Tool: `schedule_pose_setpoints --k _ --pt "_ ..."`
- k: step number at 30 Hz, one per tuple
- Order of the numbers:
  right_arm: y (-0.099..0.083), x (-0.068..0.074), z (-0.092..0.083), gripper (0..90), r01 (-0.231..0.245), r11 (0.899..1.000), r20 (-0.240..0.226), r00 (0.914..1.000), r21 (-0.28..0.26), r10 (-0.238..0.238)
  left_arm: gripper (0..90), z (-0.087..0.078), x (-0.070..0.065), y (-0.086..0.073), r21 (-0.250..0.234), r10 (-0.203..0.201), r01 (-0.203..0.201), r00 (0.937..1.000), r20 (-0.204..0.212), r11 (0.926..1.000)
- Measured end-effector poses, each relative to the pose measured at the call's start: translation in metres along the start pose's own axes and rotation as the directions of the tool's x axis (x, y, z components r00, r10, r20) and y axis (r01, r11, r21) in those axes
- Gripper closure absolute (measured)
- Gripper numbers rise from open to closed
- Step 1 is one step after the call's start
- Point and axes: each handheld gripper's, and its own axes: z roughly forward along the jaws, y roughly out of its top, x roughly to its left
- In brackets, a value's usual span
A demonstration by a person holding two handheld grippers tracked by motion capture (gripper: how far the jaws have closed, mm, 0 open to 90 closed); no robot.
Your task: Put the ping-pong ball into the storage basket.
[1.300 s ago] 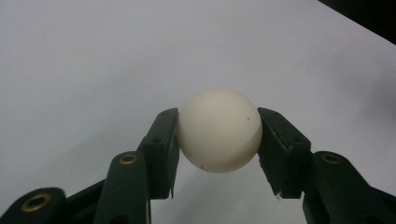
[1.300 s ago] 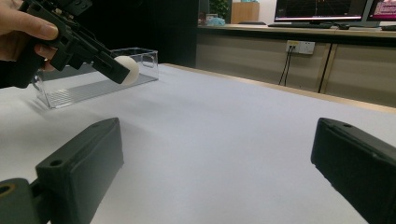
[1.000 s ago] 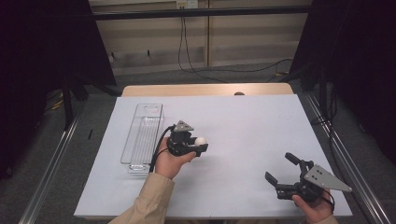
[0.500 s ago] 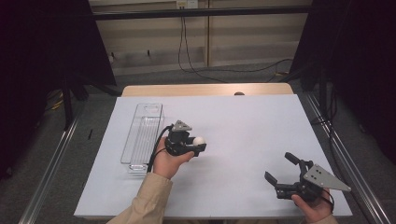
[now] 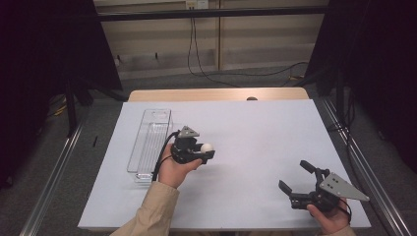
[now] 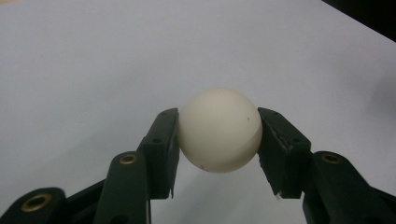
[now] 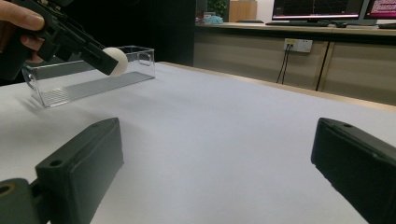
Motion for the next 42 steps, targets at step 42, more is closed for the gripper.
schedule_pose_setpoints --k 42 --pt "0.0005 -0.0005 -0.0017 1.8 0.014 1.000 -0.003 0.9999 0.003 -0.014 51.4 -0.0097 0.0066 0.0033 -0.004 -0.018 0.018 0.9998 -0.009 0.9998"
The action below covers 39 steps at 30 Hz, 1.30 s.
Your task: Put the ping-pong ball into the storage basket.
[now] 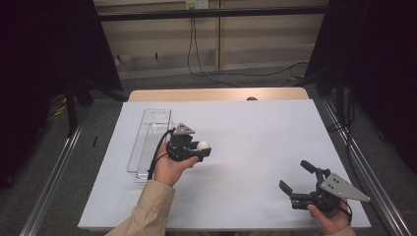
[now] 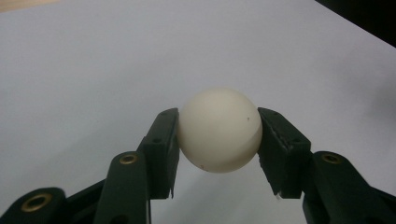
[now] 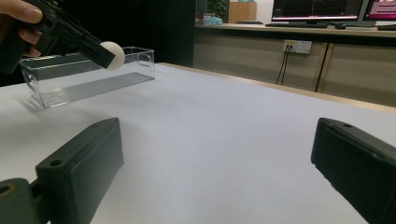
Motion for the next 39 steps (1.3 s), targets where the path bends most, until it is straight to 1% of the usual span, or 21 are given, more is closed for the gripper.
schedule_pose_setpoints --k 4,7,9,11,12,13,14,16,20,21,22,25,26,28,29,30,31,33,34,35,39 --pt "0.000 0.000 0.000 1.8 0.001 1.000 -0.003 1.0000 0.000 -0.001 51.3 -0.001 0.001 0.000 0.004 -0.003 0.003 1.0000 -0.001 1.0000" --pt "0.000 0.001 0.000 1.8 0.000 1.000 -0.001 1.0000 0.001 0.000 51.3 -0.002 0.002 0.000 0.012 0.013 -0.013 0.9999 -0.004 0.9998" --pt "0.000 0.001 0.000 1.9 0.002 1.000 -0.002 1.0000 0.002 -0.002 51.4 -0.002 0.002 0.000 0.006 0.007 -0.007 1.0000 -0.006 1.0000" --pt "0.000 0.001 0.001 1.9 0.003 1.000 -0.002 1.0000 0.001 -0.003 51.3 -0.002 0.002 0.000 -0.010 -0.014 0.014 0.9999 -0.008 0.9999" --pt "0.000 0.001 0.001 1.9 -0.002 1.000 0.000 1.0000 -0.001 0.002 51.3 -0.003 0.003 0.000 -0.005 -0.008 0.008 1.0000 -0.001 1.0000" --pt "0.000 0.001 0.001 1.9 -0.003 1.000 -0.001 1.0000 0.000 0.003 51.4 -0.004 0.004 0.000 -0.004 0.001 -0.001 1.0000 -0.005 1.0000" --pt "0.000 0.001 0.000 1.9 0.004 1.000 -0.002 1.0000 0.001 -0.004 51.3 -0.004 0.004 0.000 0.000 -0.001 0.001 1.0000 -0.009 1.0000" --pt "0.000 0.001 0.000 1.9 0.003 1.000 -0.001 1.0000 0.000 -0.003 51.3 -0.005 0.004 -0.001 -0.002 -0.008 0.008 0.9999 -0.008 1.0000" --pt "0.000 0.001 0.000 1.9 0.002 1.000 -0.004 1.0000 -0.001 -0.002 51.3 -0.006 0.006 -0.001 0.002 0.005 -0.004 0.9999 -0.013 1.0000" --pt "0.000 0.001 0.000 1.9 0.002 1.000 -0.004 1.0000 -0.002 -0.002 51.3 -0.005 0.006 -0.001 -0.012 -0.013 0.012 0.9998 -0.014 0.9999" --pt "0.000 0.001 0.000 1.9 0.002 1.000 -0.002 1.0000 -0.002 -0.002 51.3 -0.006 0.007 -0.001 -0.005 -0.005 0.005 0.9999 -0.015 1.0000" --pt "0.000 0.001 0.000 1.9 0.002 1.000 -0.003 1.0000 -0.001 -0.002 51.3 -0.007 0.008 -0.001 -0.012 -0.014 0.014 0.9997 -0.021 0.9998" --pt "0.000 0.001 0.000 1.9 0.002 1.000 -0.004 1.0000 -0.001 -0.002 51.3 -0.008 0.008 -0.001 -0.007 -0.008 0.008 0.9997 -0.024 0.9999" --pt "0.000 0.001 0.000 1.9 0.002 1.000 -0.005 1.0000 -0.001 -0.002 51.3 -0.009 0.009 -0.001 -0.007 -0.009 0.009 0.9997 -0.021 0.9999" --pt "0.000 0.001 0.000 1.9 0.001 1.000 -0.006 1.0000 -0.001 -0.001 51.4 -0.010 0.010 -0.001 0.005 0.009 -0.009 0.9998 -0.020 0.9999" --pt "0.000 0.001 0.000 1.9 0.002 1.000 -0.006 1.0000 -0.001 -0.002 51.3 -0.009 0.009 -0.002 -0.006 -0.005 0.005 0.9997 -0.023 1.0000" --pt "0.000 0.001 0.000 1.9 0.001 1.000 -0.006 1.0000 -0.001 -0.001 51.3 -0.010 0.010 -0.002 0.005 0.009 -0.009 0.9997 -0.022 0.9999" --pt "0.000 0.001 0.000 1.9 0.001 1.000 -0.003 1.0000 -0.003 -0.001 51.3 -0.009 0.010 -0.002 -0.010 -0.009 0.009 0.9997 -0.024 0.9999" --pt "0.000 0.001 0.000 1.9 0.002 1.000 -0.004 1.0000 -0.003 -0.002 51.3 -0.008 0.009 -0.002 -0.029 -0.030 0.029 0.9993 -0.022 0.9992" --pt "0.000 0.001 0.000 1.9 0.001 1.000 -0.004 1.0000 -0.004 -0.001 51.4 -0.009 0.009 -0.002 -0.019 -0.020 0.019 0.9995 -0.024 0.9996" --pt "0.000 0.001 0.000 1.9 0.002 1.000 -0.004 1.0000 -0.002 -0.002 51.3 -0.011 0.011 -0.002 -0.006 -0.005 0.005 0.9996 -0.027 1.0000"
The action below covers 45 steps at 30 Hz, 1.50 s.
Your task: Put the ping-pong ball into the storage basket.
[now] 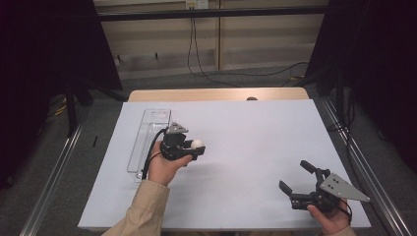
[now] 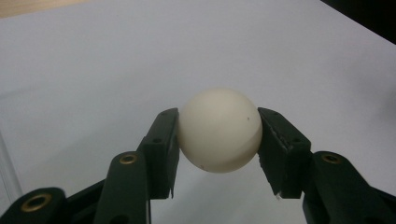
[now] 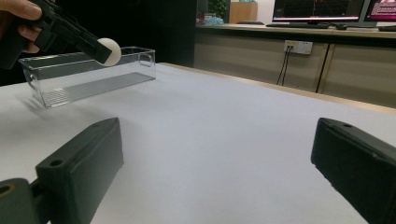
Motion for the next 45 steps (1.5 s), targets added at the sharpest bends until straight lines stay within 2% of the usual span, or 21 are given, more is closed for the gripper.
schedule_pose_setpoints --k 5,6,8,9,14,22,24,26,30,41,44,45 --pt "0.000 0.000 0.000 1.9 0.001 1.000 -0.001 1.0000 0.000 -0.001 51.3 0.000 -0.001 -0.001 -0.015 -0.022 0.022 0.9997 -0.007 0.9997" --pt "0.000 0.000 0.000 1.9 0.001 1.000 0.000 1.0000 0.000 -0.001 51.3 -0.001 0.001 -0.001 -0.004 -0.004 0.004 0.9999 -0.010 1.0000" --pt "0.000 0.000 0.000 1.9 -0.001 1.000 0.001 1.0000 -0.001 0.001 51.4 -0.002 0.001 -0.001 -0.007 -0.015 0.015 0.9998 -0.010 0.9999" --pt "0.000 0.000 0.000 1.9 -0.001 1.000 0.000 1.0000 -0.002 0.001 51.3 -0.003 0.003 0.000 0.012 0.011 -0.010 0.9999 -0.011 0.9999" --pt "0.000 0.000 0.000 1.9 0.003 1.000 0.001 1.0000 0.000 -0.003 51.3 -0.003 0.002 -0.001 -0.014 -0.022 0.022 0.9996 -0.018 0.9997" --pt "0.000 0.000 0.000 1.9 -0.001 1.000 0.000 1.0000 -0.002 0.001 51.3 -0.005 0.003 -0.001 -0.016 -0.031 0.031 0.9993 -0.019 0.9994" --pt "0.000 0.000 0.000 1.9 -0.006 1.000 0.004 1.0000 -0.004 0.006 51.3 -0.007 0.005 -0.001 -0.003 -0.013 0.013 0.9996 -0.025 0.9999" --pt "0.000 0.000 0.000 1.9 0.000 1.000 -0.001 1.0000 -0.002 0.000 51.3 -0.006 0.004 -0.001 -0.023 -0.032 0.031 0.9991 -0.027 0.9993" --pt "0.000 0.000 0.000 1.9 0.002 1.000 0.000 1.0000 -0.003 -0.002 51.3 -0.009 0.007 -0.001 -0.001 -0.013 0.013 0.9995 -0.030 0.9999" --pt "0.000 0.000 0.000 1.9 0.004 1.000 -0.005 1.0000 0.001 -0.004 51.3 -0.012 0.009 -0.001 -0.011 -0.031 0.031 0.9987 -0.041 0.9995" --pt "0.000 0.000 0.000 1.9 0.001 1.000 -0.001 1.0000 -0.002 -0.001 51.3 -0.014 0.012 -0.001 0.002 -0.008 0.009 0.9989 -0.045 1.0000" --pt "0.000 0.000 0.000 1.9 0.001 1.000 -0.002 1.0000 -0.002 -0.001 51.3 -0.013 0.011 -0.001 -0.004 -0.020 0.020 0.9988 -0.045 0.9998"
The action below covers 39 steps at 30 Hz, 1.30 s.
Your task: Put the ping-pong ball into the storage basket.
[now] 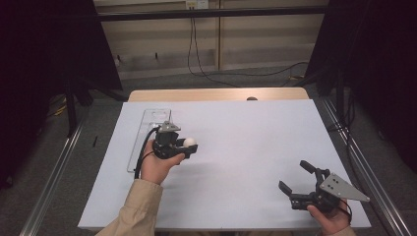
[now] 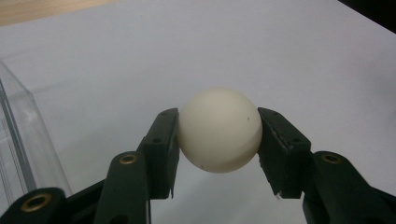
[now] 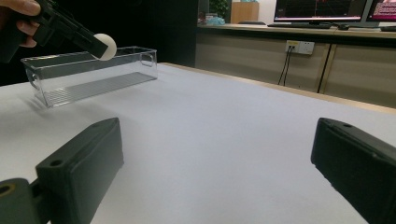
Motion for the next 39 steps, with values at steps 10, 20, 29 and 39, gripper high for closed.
schedule_pose_setpoints --k 10,20,29,39 --pt "0.000 0.000 0.000 1.9 0.005 1.000 -0.003 1.0000 0.003 -0.005 51.3 -0.003 0.002 0.000 -0.007 -0.011 0.011 0.9999 -0.008 0.9999" --pt "0.000 0.000 0.000 1.9 0.000 1.000 -0.001 1.0000 0.000 0.000 51.3 -0.007 0.005 0.000 -0.010 -0.004 0.004 0.9999 -0.015 0.9999" --pt "0.000 0.000 0.000 1.9 0.003 1.000 -0.005 1.0000 -0.001 -0.003 51.3 -0.011 0.007 0.001 -0.007 -0.001 0.001 0.9999 -0.016 1.0000" --pt "0.000 0.000 0.001 1.9 0.005 1.000 -0.005 1.0000 -0.001 -0.005 51.3 -0.017 0.010 0.002 -0.014 -0.004 0.004 0.9995 -0.031 0.9999"
